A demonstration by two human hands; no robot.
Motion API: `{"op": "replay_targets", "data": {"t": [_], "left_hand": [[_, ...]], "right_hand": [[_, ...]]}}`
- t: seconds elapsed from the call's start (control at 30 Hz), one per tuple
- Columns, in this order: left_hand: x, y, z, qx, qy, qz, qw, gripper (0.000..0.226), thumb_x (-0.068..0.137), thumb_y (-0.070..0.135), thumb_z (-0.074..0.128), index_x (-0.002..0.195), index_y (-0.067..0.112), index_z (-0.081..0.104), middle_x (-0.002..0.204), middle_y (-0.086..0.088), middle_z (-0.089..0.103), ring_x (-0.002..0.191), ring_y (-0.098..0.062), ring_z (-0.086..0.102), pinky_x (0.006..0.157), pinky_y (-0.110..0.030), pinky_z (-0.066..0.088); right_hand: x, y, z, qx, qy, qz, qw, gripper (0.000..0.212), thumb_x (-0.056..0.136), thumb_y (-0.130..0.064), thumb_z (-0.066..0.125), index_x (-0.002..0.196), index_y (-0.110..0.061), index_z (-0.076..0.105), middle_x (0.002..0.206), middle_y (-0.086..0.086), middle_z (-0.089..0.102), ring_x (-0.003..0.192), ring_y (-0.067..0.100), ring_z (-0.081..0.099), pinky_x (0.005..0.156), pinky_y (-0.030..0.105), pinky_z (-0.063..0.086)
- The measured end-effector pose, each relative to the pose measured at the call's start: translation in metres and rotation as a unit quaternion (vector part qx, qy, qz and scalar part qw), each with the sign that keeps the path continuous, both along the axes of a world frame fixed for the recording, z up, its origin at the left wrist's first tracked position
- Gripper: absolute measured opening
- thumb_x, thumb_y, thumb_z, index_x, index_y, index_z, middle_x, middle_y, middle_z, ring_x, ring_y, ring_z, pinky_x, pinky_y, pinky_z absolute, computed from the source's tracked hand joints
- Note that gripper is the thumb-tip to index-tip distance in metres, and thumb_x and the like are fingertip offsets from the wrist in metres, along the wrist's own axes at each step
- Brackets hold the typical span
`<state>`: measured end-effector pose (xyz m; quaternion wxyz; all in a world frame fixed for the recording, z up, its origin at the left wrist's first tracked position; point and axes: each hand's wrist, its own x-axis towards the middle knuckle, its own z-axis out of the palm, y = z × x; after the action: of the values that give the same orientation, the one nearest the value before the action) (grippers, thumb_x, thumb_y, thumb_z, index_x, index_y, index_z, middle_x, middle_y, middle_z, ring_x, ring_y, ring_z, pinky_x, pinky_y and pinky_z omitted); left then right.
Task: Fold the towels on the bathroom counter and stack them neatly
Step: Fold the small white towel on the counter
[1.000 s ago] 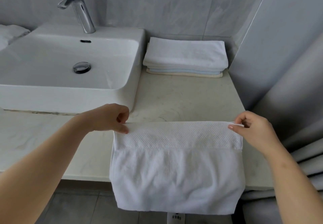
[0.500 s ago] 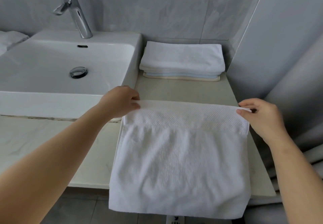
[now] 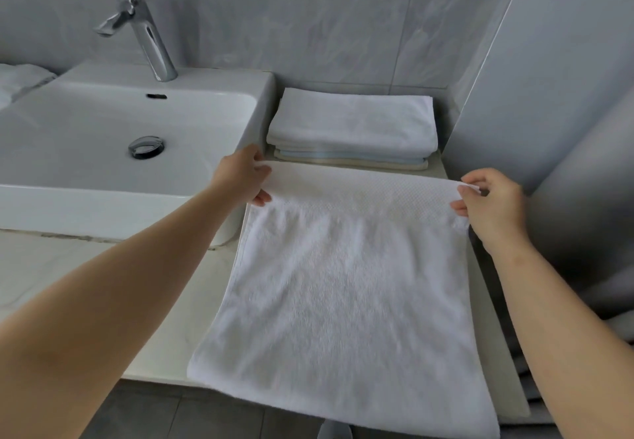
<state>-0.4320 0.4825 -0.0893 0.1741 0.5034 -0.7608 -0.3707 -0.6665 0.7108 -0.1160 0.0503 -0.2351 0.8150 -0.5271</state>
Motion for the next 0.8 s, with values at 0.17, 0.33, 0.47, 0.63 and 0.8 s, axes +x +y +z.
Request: {"op": "replay_targets", "data": {"t": [0.17,0.33,0.47,0.63,0.8], "left_hand": [[-0.023,-0.011,0.001,0.065,0.112,0.077,0.989,0.009,0.097,0.015,0.045,0.105,0.013,0.043,0.099,-0.015,0.059,0.067,-0.021,0.067,0.056,-0.031,0.059],[-0.037,-0.022,-0.001,0.092,0.209,0.109,0.967,0.012,0.094,0.013,0.052,0.1,0.01,0.043,0.101,-0.01,0.055,0.069,-0.018,0.066,0.064,-0.029,0.058],[-0.032,-0.018,0.0,0.22,0.337,0.119,0.908,0.014,0.091,0.017,0.058,0.083,0.008,0.051,0.085,-0.012,0.056,0.071,-0.026,0.065,0.075,-0.036,0.058],[-0.011,0.001,-0.014,0.23,0.329,0.126,0.907,0.021,0.088,0.021,0.064,0.078,0.004,0.056,0.075,-0.009,0.057,0.069,-0.019,0.061,0.064,-0.024,0.059],[0.014,0.021,-0.036,0.215,0.242,0.103,0.94,0.025,0.081,0.001,0.068,0.069,0.013,0.049,0.07,-0.003,0.048,0.064,-0.014,0.049,0.057,-0.021,0.046]], "right_hand": [[-0.015,-0.017,0.009,-0.021,0.017,0.006,1.0,0.012,0.093,-0.004,0.051,0.092,-0.015,0.056,0.09,0.003,0.059,0.069,0.011,0.063,0.072,0.028,0.051],[-0.027,-0.026,0.013,-0.046,-0.02,0.01,0.999,0.015,0.088,-0.004,0.054,0.087,-0.018,0.057,0.079,-0.009,0.058,0.08,0.019,0.066,0.08,0.033,0.052],[-0.026,-0.017,0.01,-0.1,-0.094,-0.004,0.991,0.017,0.083,-0.013,0.059,0.075,-0.028,0.059,0.078,-0.004,0.062,0.084,0.022,0.066,0.087,0.038,0.054],[-0.012,0.007,-0.006,-0.092,-0.1,-0.045,0.99,0.017,0.085,-0.021,0.062,0.07,-0.026,0.059,0.075,-0.003,0.063,0.076,0.017,0.061,0.08,0.039,0.054],[0.016,0.032,-0.022,-0.036,-0.079,-0.05,0.995,0.022,0.081,-0.01,0.068,0.071,-0.027,0.056,0.074,-0.003,0.058,0.068,0.011,0.054,0.066,0.026,0.044]]}}
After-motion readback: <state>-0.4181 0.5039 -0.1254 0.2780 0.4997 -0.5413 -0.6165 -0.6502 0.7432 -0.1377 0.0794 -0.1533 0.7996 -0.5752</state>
